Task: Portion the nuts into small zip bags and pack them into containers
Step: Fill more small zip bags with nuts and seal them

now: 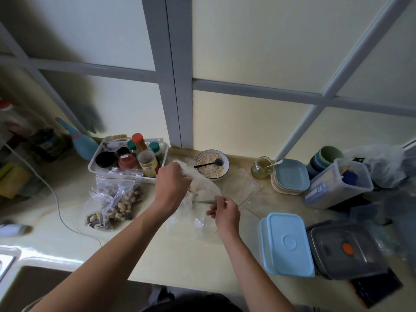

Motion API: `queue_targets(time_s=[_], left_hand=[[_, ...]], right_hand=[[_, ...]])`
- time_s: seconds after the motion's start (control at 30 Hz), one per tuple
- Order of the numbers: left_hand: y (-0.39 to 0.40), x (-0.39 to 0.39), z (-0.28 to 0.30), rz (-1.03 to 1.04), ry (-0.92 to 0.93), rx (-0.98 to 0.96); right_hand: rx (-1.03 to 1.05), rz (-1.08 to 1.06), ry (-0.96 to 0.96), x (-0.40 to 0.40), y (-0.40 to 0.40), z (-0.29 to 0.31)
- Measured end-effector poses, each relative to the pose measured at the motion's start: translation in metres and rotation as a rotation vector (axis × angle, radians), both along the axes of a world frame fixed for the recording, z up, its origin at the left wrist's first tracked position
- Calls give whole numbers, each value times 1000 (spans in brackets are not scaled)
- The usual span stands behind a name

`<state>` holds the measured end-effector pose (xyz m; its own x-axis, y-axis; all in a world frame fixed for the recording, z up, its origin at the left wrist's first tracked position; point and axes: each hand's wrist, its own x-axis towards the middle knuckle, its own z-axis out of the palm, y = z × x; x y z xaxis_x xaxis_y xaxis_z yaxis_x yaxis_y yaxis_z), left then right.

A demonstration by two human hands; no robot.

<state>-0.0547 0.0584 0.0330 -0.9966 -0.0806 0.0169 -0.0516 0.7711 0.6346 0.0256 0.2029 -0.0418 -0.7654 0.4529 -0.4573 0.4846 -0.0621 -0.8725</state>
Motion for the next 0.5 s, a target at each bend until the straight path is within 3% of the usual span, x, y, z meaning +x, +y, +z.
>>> queue_targets(time_s=[0.13,0.5], left_hand=[[-23,2,-22,21,-15,-137],[-63,11,-39,167,-141,-268]], right_hand=[[-70,-41,-20,0,8,-3],[211,84,73,-23,23,16]])
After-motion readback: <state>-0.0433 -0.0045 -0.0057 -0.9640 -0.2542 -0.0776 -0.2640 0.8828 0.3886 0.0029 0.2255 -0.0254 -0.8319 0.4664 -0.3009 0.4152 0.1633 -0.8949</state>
